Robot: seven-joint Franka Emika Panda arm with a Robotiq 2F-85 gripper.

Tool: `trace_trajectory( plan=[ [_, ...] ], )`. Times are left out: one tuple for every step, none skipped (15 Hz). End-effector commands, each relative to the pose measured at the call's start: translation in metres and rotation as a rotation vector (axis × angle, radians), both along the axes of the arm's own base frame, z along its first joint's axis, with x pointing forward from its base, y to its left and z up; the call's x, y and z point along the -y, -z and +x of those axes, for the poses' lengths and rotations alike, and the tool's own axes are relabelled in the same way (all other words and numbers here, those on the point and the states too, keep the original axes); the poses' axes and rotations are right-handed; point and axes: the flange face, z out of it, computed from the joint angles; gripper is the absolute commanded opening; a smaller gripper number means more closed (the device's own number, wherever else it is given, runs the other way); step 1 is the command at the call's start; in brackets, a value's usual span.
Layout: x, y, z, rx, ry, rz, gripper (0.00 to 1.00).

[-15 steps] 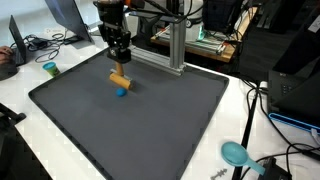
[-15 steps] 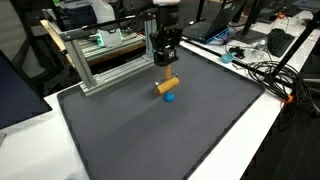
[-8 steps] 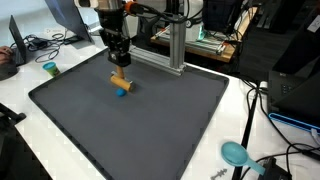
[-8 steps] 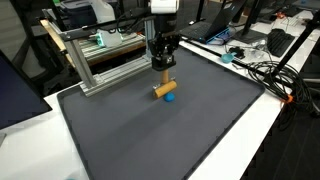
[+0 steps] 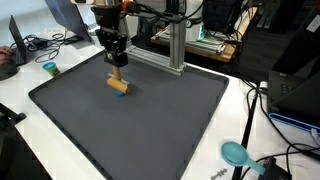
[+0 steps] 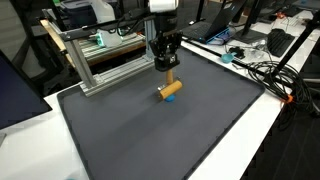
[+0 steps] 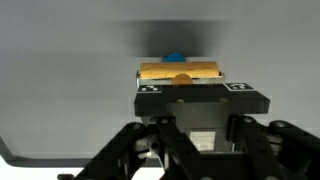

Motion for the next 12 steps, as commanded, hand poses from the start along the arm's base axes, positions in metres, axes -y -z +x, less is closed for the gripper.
trace_trajectory(
  plan=[
    [0.001,0.003,0.003,-0.001,0.014,-0.002,0.22],
    [0.002,0.006,0.003,-0.010,0.018,-0.008,0.22],
    [0.002,0.009,0.003,-0.020,0.019,-0.014,0.22],
    [0.003,0.011,0.004,-0.022,0.020,-0.015,0.22],
    [0.002,0.013,0.005,-0.019,0.022,-0.013,0.22],
    [0.002,0.015,0.006,-0.030,0.023,-0.012,0.22],
    [0.003,0.018,0.006,-0.044,0.025,-0.015,0.22],
    [0.004,0.020,0.007,-0.054,0.028,-0.019,0.22],
    [0.004,0.022,0.007,-0.062,0.027,-0.017,0.22],
    [0.005,0.026,0.009,-0.064,0.029,-0.013,0.22],
    [0.004,0.029,0.010,-0.063,0.026,-0.013,0.22],
    [0.004,0.032,0.012,-0.069,0.028,-0.012,0.22]
  ],
)
